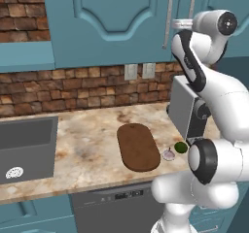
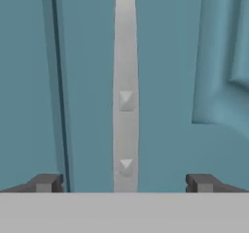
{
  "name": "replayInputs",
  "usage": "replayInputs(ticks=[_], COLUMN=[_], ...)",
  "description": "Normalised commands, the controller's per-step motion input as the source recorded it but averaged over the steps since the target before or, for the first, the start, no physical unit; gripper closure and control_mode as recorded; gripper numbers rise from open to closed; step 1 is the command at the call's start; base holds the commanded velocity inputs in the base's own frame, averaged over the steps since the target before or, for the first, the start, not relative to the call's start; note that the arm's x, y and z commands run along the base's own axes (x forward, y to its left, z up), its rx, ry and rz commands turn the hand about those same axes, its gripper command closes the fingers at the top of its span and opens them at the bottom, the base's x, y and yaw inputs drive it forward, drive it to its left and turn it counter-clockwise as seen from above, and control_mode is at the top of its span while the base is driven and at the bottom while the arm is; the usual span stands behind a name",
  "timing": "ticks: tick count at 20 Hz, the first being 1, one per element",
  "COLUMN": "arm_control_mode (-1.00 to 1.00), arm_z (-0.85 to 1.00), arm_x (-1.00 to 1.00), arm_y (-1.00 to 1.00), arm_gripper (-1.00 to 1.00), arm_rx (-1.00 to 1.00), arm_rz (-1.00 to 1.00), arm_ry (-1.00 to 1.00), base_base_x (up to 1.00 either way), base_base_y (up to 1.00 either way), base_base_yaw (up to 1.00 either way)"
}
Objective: Open the cabinet. Place the bowl and condiment on the counter. Then place the lime and garlic on the cutting board.
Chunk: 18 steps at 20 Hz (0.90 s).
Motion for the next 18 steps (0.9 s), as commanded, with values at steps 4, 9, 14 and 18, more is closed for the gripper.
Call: replayInputs(ticks=[4,9,14,18], arm_control_mode=[-1.0,-1.0,-1.0,-1.0], arm_z=[0.02,0.0,0.0,-0.02], arm_x=[0.28,0.34,0.12,0.04], arm_y=[-0.01,-0.05,0.1,0.13], arm_gripper=[-1.0,-1.0,1.0,1.0], arm_rx=[-0.02,-0.02,-0.03,-0.02], arm_rz=[0.0,0.0,0.0,0.0], arm_ry=[0.0,0.0,0.02,0.04], base_base_x=[0.0,0.0,0.0,0.0], base_base_y=[0.0,0.0,0.0,0.0], base_base_yaw=[0.0,0.0,0.0,0.0])
